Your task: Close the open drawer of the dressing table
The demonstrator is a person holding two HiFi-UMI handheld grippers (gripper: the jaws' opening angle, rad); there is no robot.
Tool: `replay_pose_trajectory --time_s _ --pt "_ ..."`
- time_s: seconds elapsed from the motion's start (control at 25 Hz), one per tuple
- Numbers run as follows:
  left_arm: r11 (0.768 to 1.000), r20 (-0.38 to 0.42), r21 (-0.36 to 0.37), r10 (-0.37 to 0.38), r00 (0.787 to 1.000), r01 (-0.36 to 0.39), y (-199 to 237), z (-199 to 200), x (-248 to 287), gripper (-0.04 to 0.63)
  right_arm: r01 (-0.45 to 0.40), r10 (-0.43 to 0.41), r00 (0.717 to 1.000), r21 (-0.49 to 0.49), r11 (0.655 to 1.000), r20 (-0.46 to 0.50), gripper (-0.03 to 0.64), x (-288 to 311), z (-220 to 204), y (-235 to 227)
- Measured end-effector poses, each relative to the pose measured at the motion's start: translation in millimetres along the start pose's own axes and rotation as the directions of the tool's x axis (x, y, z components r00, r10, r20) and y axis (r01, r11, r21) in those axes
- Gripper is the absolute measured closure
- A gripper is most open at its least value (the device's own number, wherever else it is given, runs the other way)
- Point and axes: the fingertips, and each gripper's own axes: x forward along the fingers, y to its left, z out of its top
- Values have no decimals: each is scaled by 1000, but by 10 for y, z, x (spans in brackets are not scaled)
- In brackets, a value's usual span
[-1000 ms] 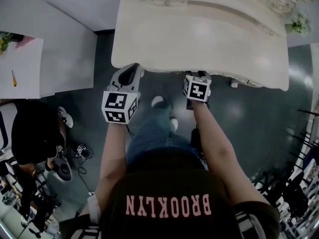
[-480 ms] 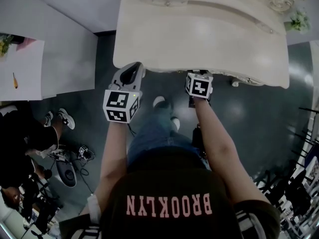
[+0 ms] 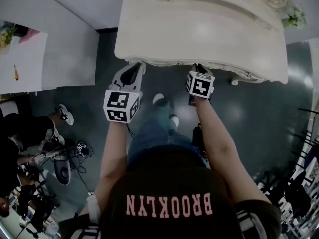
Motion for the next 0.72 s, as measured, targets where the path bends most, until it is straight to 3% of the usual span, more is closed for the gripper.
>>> replay_pose_trajectory --time_s 0.08,0.44,0.72 --pt "1000 6 3 0 1000 0 -62 -2 -64 588 -10 10 999 2 1000 31 618 -96 36 1" --pt "1000 57 3 6 998 -6 -352 29 -327 588 -102 111 983 -65 993 149 620 -604 160 98" --pt "1000 99 12 15 995 -16 -572 94 -516 588 -174 194 968 -131 976 159 620 -984 149 141"
